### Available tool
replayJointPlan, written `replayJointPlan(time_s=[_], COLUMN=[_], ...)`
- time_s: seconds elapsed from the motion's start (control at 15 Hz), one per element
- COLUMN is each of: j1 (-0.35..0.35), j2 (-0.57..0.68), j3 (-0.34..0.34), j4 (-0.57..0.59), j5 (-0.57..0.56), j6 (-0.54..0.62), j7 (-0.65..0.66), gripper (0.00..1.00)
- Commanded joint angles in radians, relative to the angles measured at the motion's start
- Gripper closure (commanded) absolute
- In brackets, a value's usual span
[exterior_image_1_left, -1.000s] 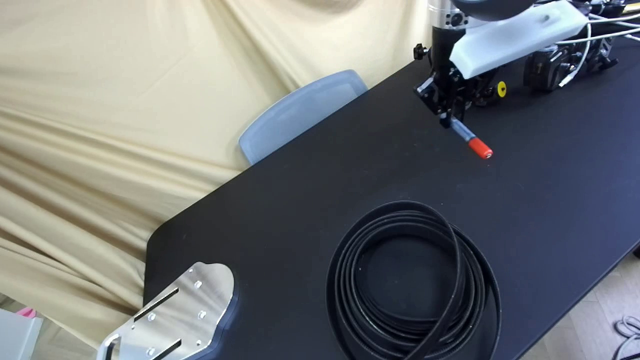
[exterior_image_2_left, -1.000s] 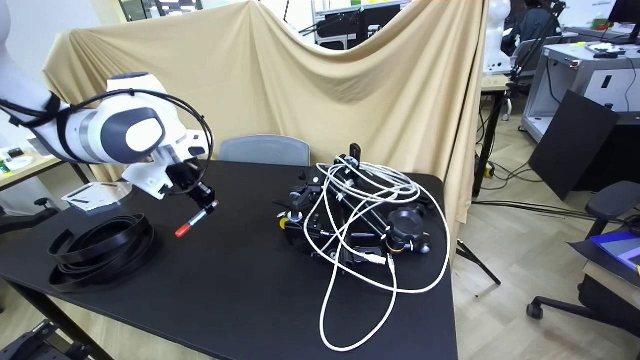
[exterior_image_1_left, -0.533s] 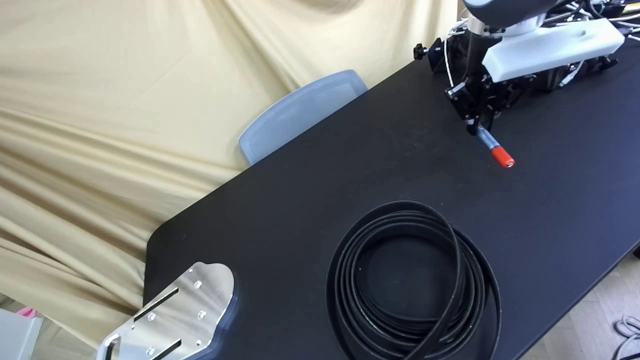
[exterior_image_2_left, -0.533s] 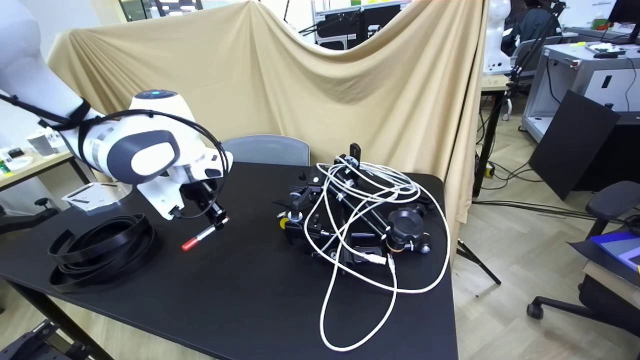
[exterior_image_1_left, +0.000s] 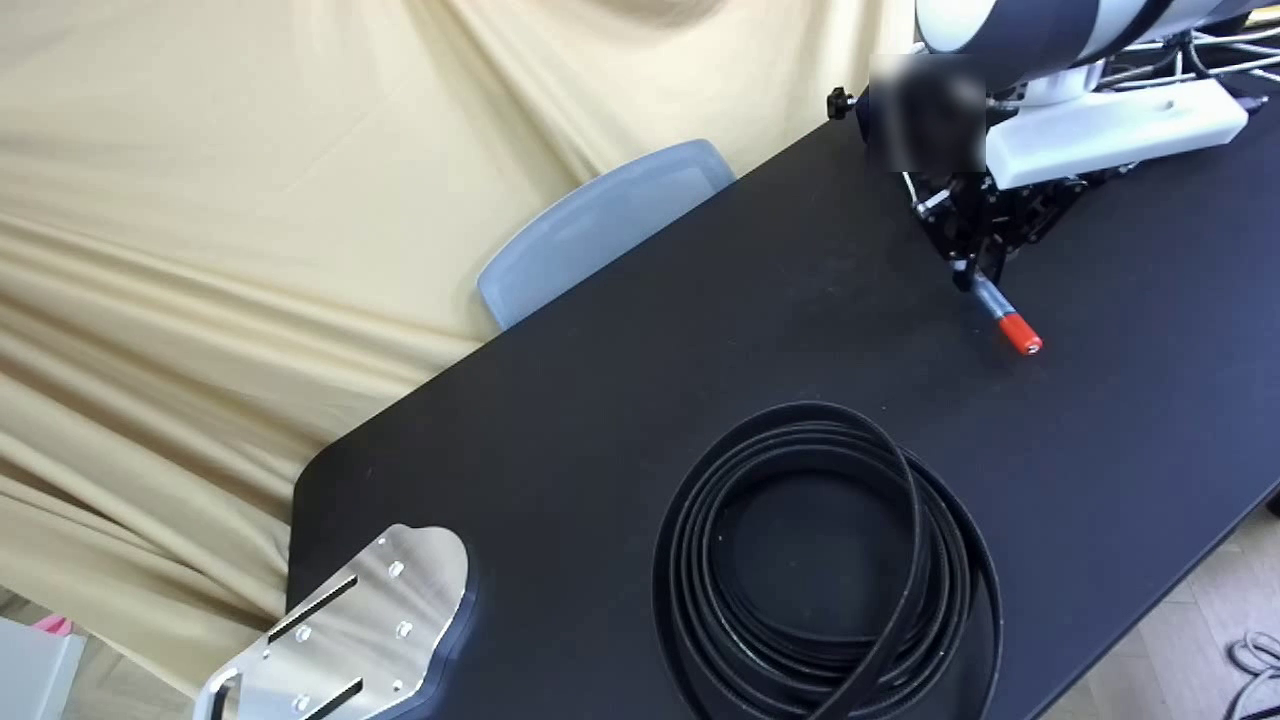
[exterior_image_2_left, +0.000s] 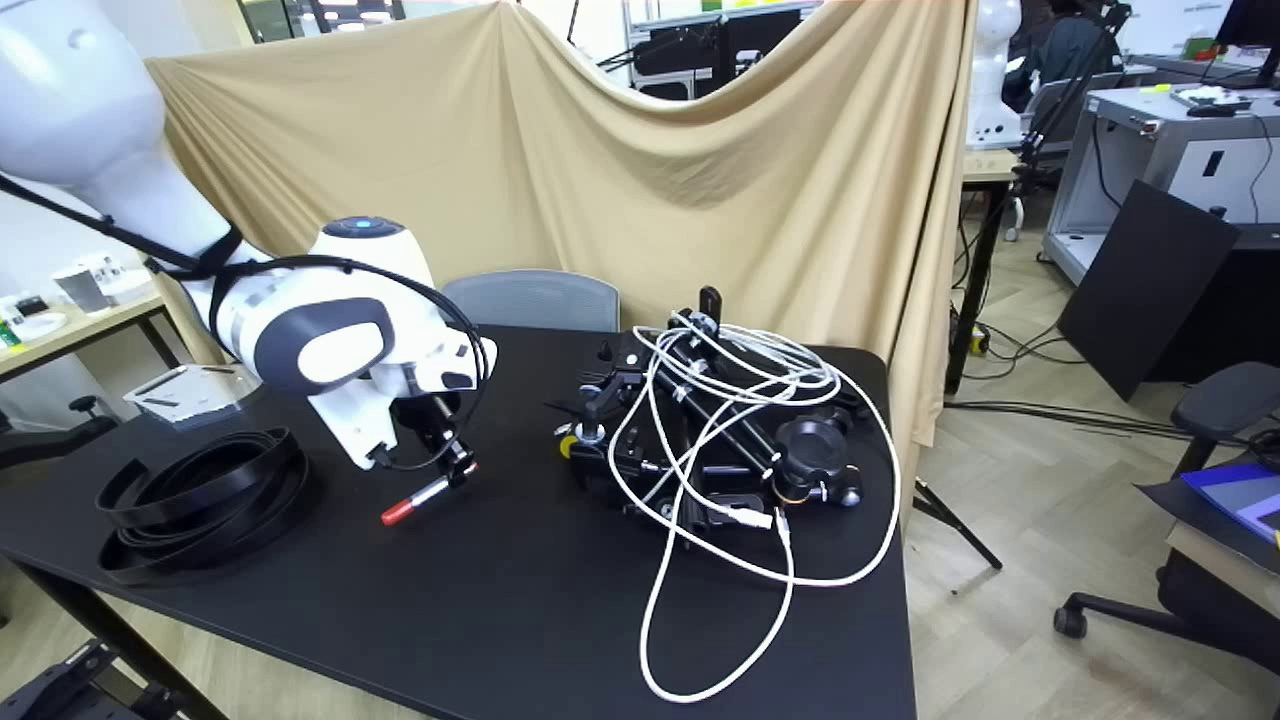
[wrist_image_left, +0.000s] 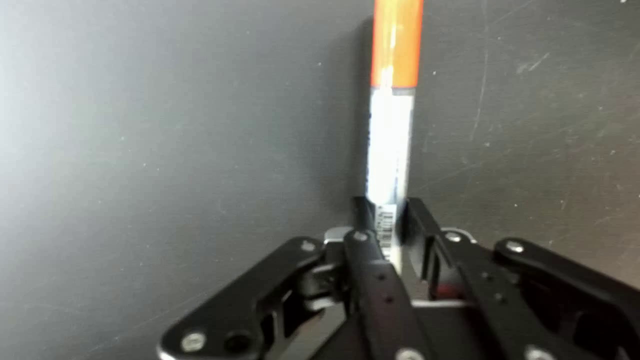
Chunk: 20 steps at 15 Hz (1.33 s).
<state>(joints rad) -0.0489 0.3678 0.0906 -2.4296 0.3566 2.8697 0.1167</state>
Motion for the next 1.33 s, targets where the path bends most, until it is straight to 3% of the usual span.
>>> replayJointPlan(time_s=[0.0, 0.2, 0.27, 0.47, 0.8, 0.93, 1.27], j1=[-0.013, -0.005, -0.007, -0.019, -0.041, -0.025, 0.043], j2=[0.055, 0.068, 0.069, 0.068, 0.04, 0.023, -0.032], j3=[0.005, 0.0, 0.005, 0.018, 0.056, 0.047, -0.015], j4=[0.042, 0.048, 0.05, 0.054, 0.049, 0.041, 0.015], j5=[0.009, -0.001, 0.003, 0.012, 0.042, 0.039, -0.029], j6=[0.016, 0.051, 0.052, 0.054, 0.047, 0.05, 0.042], j7=[0.01, 0.021, 0.022, 0.016, 0.007, 0.025, 0.061], gripper=[0.95, 0.95, 0.54, 0.4, 0.05, 0.0, 0.0])
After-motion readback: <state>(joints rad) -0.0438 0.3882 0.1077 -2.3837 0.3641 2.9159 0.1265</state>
